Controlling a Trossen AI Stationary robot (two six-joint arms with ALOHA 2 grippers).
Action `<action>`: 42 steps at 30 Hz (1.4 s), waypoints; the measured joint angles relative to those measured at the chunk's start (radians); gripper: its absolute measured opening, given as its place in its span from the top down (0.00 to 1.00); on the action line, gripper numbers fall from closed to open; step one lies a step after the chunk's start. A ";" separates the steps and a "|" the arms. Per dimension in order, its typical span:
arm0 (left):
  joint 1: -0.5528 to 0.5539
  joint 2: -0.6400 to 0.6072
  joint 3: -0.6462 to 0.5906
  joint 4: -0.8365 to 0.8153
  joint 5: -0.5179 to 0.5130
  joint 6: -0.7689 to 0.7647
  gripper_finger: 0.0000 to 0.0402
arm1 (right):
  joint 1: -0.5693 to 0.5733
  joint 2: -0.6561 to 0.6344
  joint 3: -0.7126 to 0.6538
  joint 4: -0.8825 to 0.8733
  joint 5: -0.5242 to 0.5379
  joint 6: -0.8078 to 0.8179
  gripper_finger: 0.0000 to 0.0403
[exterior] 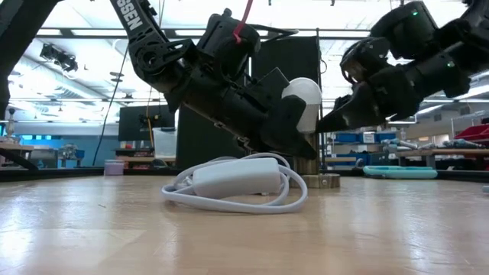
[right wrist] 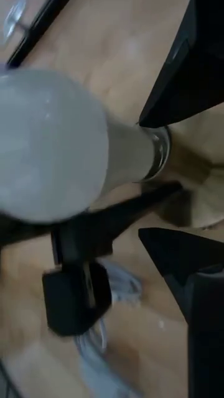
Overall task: Screw lightbulb
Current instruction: Insert the lightbulb into the desk lamp
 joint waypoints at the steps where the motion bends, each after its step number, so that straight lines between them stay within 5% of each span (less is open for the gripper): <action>1: 0.001 0.000 0.001 -0.002 0.013 0.001 0.53 | -0.016 0.000 -0.004 0.007 -0.041 -0.005 0.32; 6: 0.001 -0.001 0.002 -0.005 0.096 0.026 0.53 | -0.078 0.000 -0.005 0.001 -0.191 -0.020 0.33; 26: 0.001 -0.001 0.001 -0.008 0.158 0.032 0.53 | -0.089 0.000 -0.005 0.069 -0.271 -0.017 0.35; 42: 0.001 0.001 0.000 -0.007 0.140 -0.010 0.53 | 0.006 0.000 -0.005 0.023 -0.045 0.080 0.38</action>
